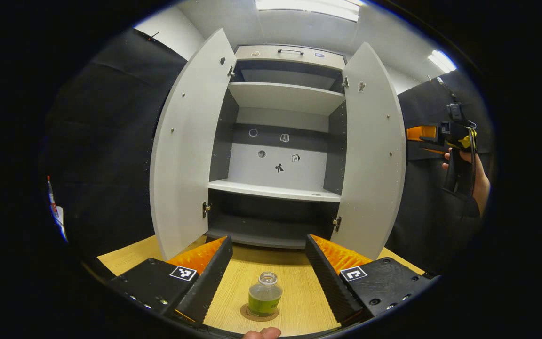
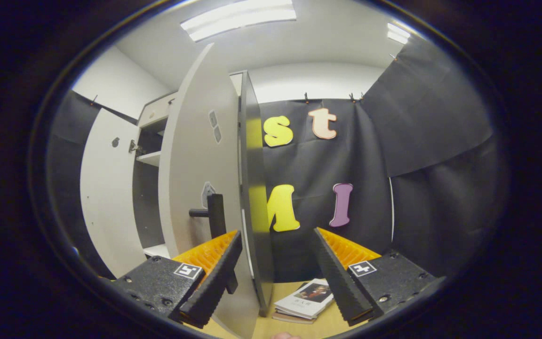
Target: Grasp the bottle in the cabinet with the left hand and place it on the coaster, then close the right door with the right hand and the left door with the left hand.
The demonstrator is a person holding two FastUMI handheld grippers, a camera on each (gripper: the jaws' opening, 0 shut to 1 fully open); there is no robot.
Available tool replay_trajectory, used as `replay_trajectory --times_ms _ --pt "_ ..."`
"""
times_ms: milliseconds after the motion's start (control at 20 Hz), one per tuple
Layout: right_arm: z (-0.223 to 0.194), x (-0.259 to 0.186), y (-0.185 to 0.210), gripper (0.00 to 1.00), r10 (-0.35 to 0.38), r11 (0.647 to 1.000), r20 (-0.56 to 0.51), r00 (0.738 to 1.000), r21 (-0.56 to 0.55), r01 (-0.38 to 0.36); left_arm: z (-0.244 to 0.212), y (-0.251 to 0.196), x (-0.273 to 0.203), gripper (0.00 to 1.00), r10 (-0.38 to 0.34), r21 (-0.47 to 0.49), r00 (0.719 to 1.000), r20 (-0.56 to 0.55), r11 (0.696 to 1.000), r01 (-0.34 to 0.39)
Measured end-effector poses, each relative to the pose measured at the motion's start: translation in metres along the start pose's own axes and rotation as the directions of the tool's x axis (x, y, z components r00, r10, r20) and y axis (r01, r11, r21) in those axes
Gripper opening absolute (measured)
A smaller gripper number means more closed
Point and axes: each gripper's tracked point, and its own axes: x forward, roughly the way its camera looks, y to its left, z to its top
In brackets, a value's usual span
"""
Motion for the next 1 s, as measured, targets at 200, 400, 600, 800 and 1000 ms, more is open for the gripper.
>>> replay_trajectory --times_ms 200,400,600,800,1000 --pt "-0.002 -0.001 0.005 0.98 -0.003 1.000 -0.016 1.000 -0.012 0.003 -0.005 0.006 0.002 0.95 0.002 -0.012 1.000 -0.006 1.000 -0.002" --pt "0.000 -0.002 0.019 0.98 0.022 0.999 -0.016 1.000 -0.043 -0.022 -0.002 0.013 0.005 0.95 0.004 -0.020 1.000 0.004 1.000 -0.003" --pt "-0.004 -0.001 0.054 0.98 0.078 0.995 -0.047 0.996 -0.062 -0.081 -0.001 0.023 0.007 0.95 0.002 -0.023 1.000 0.011 1.000 -0.002" --pt "-0.009 0.007 0.088 0.98 0.133 0.989 -0.065 0.989 -0.053 -0.137 -0.001 0.036 0.006 0.95 0.019 -0.030 1.000 0.017 0.999 -0.018" --pt "-0.013 0.015 0.114 0.98 0.168 0.983 -0.063 0.984 -0.068 -0.172 0.000 0.056 0.004 0.95 0.044 -0.020 0.999 0.020 0.999 -0.043"
